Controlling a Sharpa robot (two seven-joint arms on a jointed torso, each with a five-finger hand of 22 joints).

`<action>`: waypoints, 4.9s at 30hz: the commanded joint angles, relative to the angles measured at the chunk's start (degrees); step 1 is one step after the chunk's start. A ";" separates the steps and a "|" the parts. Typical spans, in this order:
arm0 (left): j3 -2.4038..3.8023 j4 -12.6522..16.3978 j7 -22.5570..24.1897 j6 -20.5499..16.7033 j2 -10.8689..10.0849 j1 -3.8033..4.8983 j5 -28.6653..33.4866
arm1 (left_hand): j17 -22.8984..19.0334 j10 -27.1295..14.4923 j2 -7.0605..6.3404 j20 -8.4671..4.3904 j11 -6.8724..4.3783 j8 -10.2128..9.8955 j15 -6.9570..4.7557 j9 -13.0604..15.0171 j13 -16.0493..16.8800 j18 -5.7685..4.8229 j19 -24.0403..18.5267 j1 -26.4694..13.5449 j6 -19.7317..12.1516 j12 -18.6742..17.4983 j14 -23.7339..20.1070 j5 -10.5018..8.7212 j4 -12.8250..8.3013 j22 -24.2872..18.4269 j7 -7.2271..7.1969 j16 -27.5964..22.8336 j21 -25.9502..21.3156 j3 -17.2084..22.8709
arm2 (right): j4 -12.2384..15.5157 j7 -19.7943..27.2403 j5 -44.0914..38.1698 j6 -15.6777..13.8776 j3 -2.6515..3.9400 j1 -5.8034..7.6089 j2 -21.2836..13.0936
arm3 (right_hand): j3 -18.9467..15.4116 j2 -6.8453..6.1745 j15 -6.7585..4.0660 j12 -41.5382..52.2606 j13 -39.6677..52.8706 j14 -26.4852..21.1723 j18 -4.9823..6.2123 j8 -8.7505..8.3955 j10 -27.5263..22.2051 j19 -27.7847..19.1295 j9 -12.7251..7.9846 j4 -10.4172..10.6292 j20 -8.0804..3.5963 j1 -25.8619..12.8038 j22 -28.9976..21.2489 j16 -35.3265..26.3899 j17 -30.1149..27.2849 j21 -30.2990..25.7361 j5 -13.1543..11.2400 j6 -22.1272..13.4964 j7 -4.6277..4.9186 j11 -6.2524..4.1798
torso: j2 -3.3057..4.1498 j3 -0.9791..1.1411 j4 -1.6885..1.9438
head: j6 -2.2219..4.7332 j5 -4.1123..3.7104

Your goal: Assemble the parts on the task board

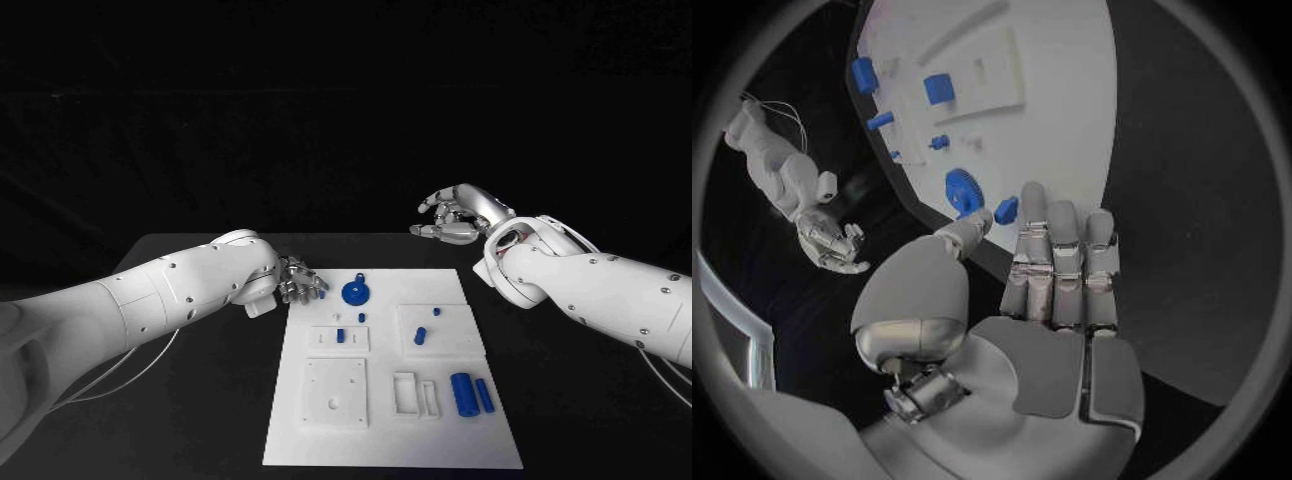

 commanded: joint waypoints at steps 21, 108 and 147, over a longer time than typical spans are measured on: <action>0.02 -0.34 1.06 0.32 0.37 -0.09 0.80 | -0.30 -0.10 4.71 -7.14 0.05 -0.08 0.00 -0.44 -0.25 -0.65 -0.16 2.78 0.26 -0.11 -0.25 0.25 -6.63 0.62 0.05 0.69 -0.52 2.27 | -0.26 0.18 -0.36 0.94 0.03 -0.08 0.28 | 0.06 0.27 0.00 0.32 -0.16 -0.40 2.28 0.19 -0.28 0.22 0.05 0.36 0.29 0.31 0.12 -0.13 -0.11 -0.39 -0.32 -0.09 0.40 0.08 | -0.01 0.01 -0.01 | -0.12 0.09; -5.23 29.33 -2.28 -9.36 -15.08 0.00 -5.45 | 0.22 9.61 4.26 -9.67 -3.31 3.67 -3.34 -1.25 -0.32 -0.03 7.06 -0.72 9.72 -0.28 6.57 18.54 -14.71 3.51 -3.43 5.03 0.89 5.87 | -0.47 0.92 0.71 1.11 0.02 -0.69 -0.52 | 0.12 0.31 0.01 0.64 -0.60 -0.44 2.28 0.21 -0.38 0.31 0.03 0.86 0.31 0.21 0.26 -0.07 -0.24 -0.58 0.23 -0.14 0.41 0.09 | 0.00 0.02 -0.02 | -1.26 0.64; -5.36 29.09 -2.93 -7.48 -14.91 0.01 -6.09 | 0.24 10.09 4.35 -9.81 -3.49 3.85 -3.50 -1.26 -0.04 0.02 7.46 -0.94 10.20 -0.10 7.02 18.83 -14.71 3.78 -3.61 5.26 1.06 5.74 | -0.50 0.96 0.72 1.28 0.02 -0.79 -0.49 | 0.16 0.28 0.03 0.77 -0.80 -0.50 2.28 0.18 -0.46 0.31 0.01 0.96 0.31 0.32 0.34 -0.06 -0.31 -0.68 0.39 -0.22 0.43 0.11 | 0.02 0.04 -0.04 | -1.47 0.95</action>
